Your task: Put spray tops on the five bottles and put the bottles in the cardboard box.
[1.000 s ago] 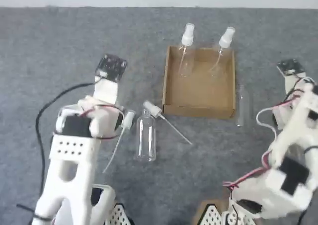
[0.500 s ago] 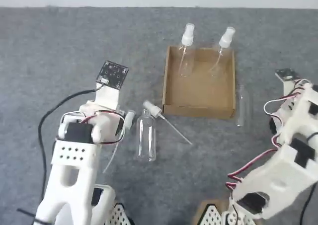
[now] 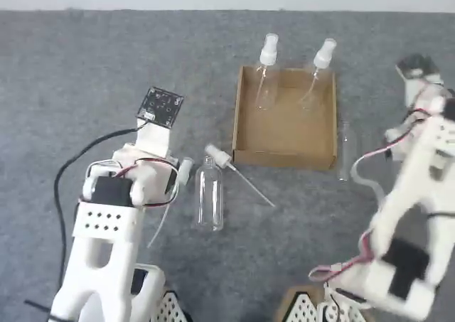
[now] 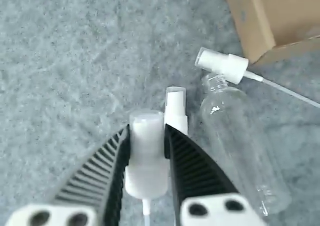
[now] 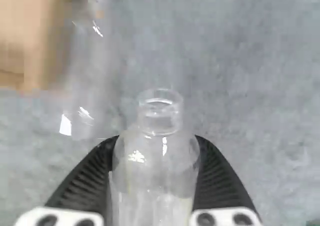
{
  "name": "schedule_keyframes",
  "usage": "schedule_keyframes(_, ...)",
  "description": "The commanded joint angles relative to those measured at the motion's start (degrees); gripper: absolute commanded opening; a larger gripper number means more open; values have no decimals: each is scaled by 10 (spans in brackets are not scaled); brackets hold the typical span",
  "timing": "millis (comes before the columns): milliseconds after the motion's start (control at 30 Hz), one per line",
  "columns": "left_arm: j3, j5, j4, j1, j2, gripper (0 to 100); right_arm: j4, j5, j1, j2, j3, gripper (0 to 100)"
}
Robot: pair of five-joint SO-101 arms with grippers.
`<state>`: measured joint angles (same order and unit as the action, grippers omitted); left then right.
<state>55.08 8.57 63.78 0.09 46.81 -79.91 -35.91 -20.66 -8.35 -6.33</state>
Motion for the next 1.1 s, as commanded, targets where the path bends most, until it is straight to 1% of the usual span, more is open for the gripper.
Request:
schedule_keyframes(0, -55, -9, 38, -3, 69, 11, -2, 51, 93, -156, -54, 24)
schedule_keyframes(133, -98, -9, 85, -3, 147, 11, 24, 114, 226, -294, -131, 24)
schedule_keyframes(233, -122, -8, 95, -3, 187, 11, 33, 157, 343, -367, -176, 24)
schedule_keyframes(333, -162, -8, 94, -3, 207, 11, 62, 190, 458, -406, -222, 24)
schedule_keyframes(433, -224, -23, 94, -2, 210, 10, 120, 211, 545, -418, -274, 23)
schedule_keyframes(600, -315, -98, 84, -2, 213, 10, 258, 231, 632, -422, -374, 5)
schedule_keyframes(667, -323, -131, 56, -2, 213, 10, 305, 233, 662, -423, -409, 6)
schedule_keyframes(800, -306, -203, -8, -1, 213, 10, 354, 233, 712, -423, -452, 6)
schedule_keyframes(967, -262, -289, -104, -1, 213, 10, 392, 229, 726, -423, -471, 6)
schedule_keyframes(1067, -253, -324, -127, 0, 213, 10, 408, 229, 727, -423, -482, 6)
